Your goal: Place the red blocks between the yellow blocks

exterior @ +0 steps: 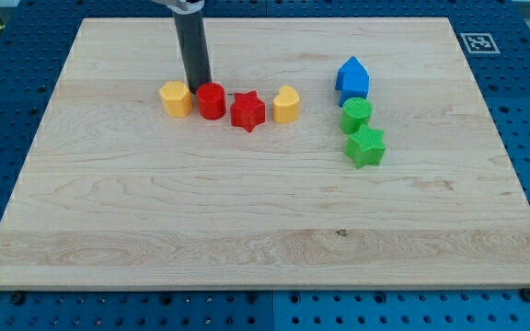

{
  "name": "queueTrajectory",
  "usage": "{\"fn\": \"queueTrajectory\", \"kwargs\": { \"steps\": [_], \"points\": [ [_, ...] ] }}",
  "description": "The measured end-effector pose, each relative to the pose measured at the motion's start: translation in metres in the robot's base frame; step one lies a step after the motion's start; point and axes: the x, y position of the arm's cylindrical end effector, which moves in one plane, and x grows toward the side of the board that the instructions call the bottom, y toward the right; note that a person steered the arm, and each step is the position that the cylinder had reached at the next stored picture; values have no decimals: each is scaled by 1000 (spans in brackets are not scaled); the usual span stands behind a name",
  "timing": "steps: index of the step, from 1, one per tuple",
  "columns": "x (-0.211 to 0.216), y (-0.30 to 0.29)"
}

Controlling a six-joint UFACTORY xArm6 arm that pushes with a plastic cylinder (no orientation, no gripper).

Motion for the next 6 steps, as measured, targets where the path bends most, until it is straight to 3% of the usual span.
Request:
{"fn": "queueTrajectory", "kwargs": {
  "steps": [6],
  "points": [
    [-8,31]
  ]
}}
